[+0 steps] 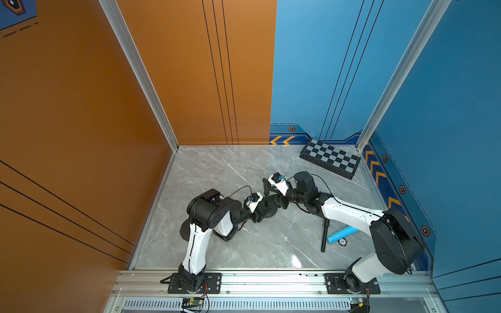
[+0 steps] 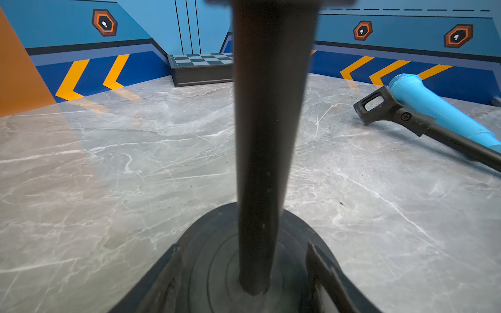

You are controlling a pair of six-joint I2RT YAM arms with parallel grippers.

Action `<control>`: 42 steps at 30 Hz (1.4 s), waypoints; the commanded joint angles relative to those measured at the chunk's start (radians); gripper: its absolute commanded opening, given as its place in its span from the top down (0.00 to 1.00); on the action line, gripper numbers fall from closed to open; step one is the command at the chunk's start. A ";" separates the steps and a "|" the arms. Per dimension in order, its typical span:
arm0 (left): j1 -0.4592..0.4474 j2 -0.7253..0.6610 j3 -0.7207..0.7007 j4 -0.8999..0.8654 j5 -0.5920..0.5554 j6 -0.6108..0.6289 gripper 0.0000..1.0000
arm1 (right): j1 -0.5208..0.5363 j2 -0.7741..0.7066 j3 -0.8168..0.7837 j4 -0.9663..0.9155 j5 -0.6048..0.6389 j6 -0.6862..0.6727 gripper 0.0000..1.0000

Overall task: Assemble a microphone stand
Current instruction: Screw the microphone stand pole into the microphone stand base.

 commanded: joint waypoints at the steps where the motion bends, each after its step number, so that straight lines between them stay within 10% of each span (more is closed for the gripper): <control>1: -0.001 0.035 -0.039 -0.159 0.050 0.014 0.27 | -0.011 0.036 0.061 -0.028 -0.049 -0.049 0.45; 13: -0.002 0.043 -0.038 -0.156 0.016 0.013 0.28 | 0.015 0.058 0.099 -0.121 0.054 -0.072 0.87; 22: -0.002 0.037 -0.039 -0.156 -0.006 0.006 0.28 | 0.168 0.065 -0.048 0.075 0.622 0.321 1.00; 29: -0.002 0.038 -0.038 -0.157 -0.013 0.001 0.28 | 0.291 0.089 -0.071 0.110 0.826 0.362 1.00; 35: -0.002 0.035 -0.042 -0.157 -0.024 0.004 0.28 | 0.272 0.034 -0.081 0.120 0.680 0.306 0.82; 42: -0.002 0.036 -0.043 -0.156 -0.013 0.016 0.28 | 0.162 -0.032 -0.087 0.102 0.192 0.052 0.55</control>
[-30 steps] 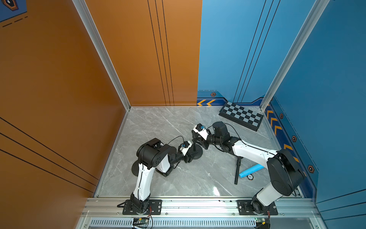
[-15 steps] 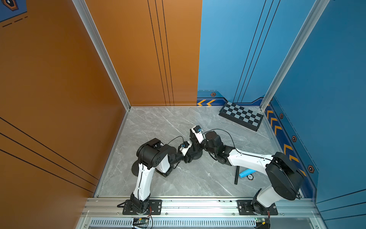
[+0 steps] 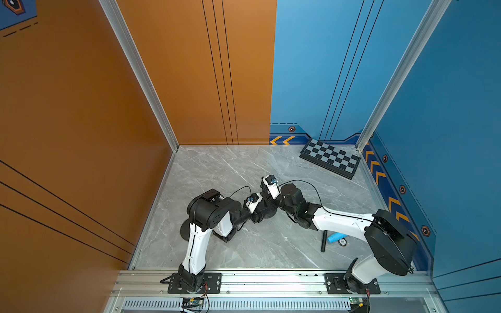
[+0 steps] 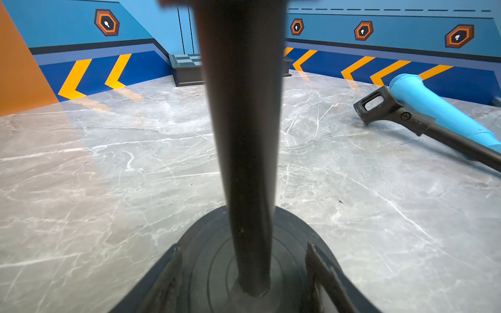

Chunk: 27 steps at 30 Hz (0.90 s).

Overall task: Assemble a microphone stand
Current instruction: Screw the microphone stand pole into the microphone stand base.

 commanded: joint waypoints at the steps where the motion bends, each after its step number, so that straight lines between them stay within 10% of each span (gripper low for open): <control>1: -0.002 0.038 -0.031 -0.169 -0.004 0.019 0.28 | -0.051 -0.021 -0.024 -0.061 -0.335 -0.151 0.55; 27: 0.000 0.045 -0.030 -0.170 0.002 0.019 0.28 | -0.121 0.089 0.068 0.028 -0.296 -0.170 0.63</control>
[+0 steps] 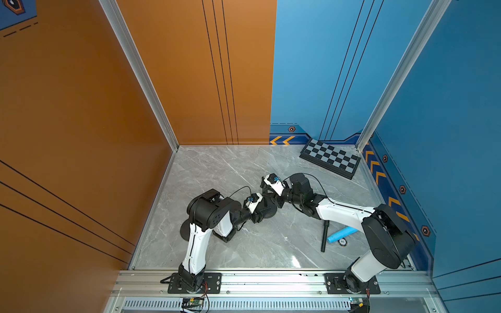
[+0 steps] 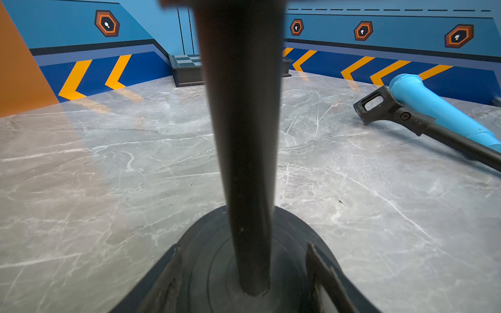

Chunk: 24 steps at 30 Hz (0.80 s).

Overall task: Assemble a microphone stand
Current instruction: Screw the microphone stand pole into the microphone stand base.

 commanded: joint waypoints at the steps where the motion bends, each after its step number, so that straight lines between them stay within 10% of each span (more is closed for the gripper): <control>1: -0.002 0.046 -0.029 -0.169 0.001 0.017 0.28 | 0.017 0.024 0.018 0.066 0.069 0.022 0.70; 8: 0.000 0.048 -0.028 -0.152 -0.062 -0.037 0.28 | 0.084 -0.008 -0.111 0.203 0.425 0.173 1.00; 15: -0.004 0.039 -0.026 -0.152 -0.079 -0.040 0.29 | 0.282 0.050 -0.215 0.341 1.045 0.356 1.00; 18: -0.005 0.042 -0.024 -0.151 -0.079 -0.042 0.29 | 0.288 0.065 -0.168 0.304 0.992 0.349 1.00; 24: -0.005 0.044 -0.024 -0.152 -0.076 -0.037 0.29 | 0.211 0.017 -0.125 0.256 0.536 0.245 0.59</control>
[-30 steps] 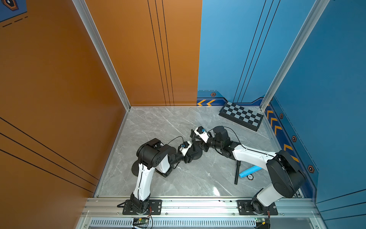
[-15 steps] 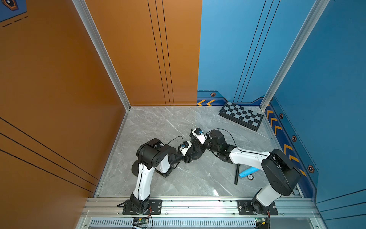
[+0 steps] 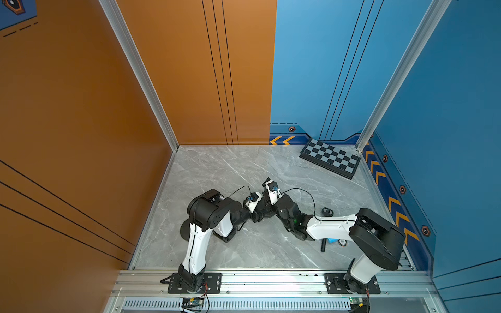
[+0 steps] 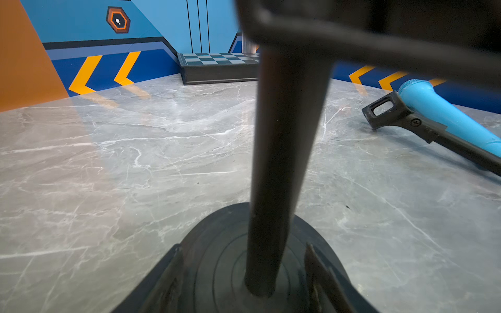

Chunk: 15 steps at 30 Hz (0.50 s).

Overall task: Assemble a microphone stand
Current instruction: Screw the microphone stand pole into the microphone stand base.

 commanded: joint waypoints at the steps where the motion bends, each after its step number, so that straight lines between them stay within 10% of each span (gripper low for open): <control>1: -0.004 0.044 -0.027 -0.156 -0.037 -0.004 0.29 | -0.047 -0.032 0.038 -0.117 -0.254 -0.084 0.57; 9: -0.003 0.048 -0.023 -0.156 -0.012 0.006 0.29 | -0.221 -0.147 0.067 -0.333 -0.717 -0.315 0.50; 15: -0.004 0.048 -0.025 -0.156 -0.009 0.012 0.29 | -0.284 -0.100 0.147 -0.401 -0.803 -0.358 0.52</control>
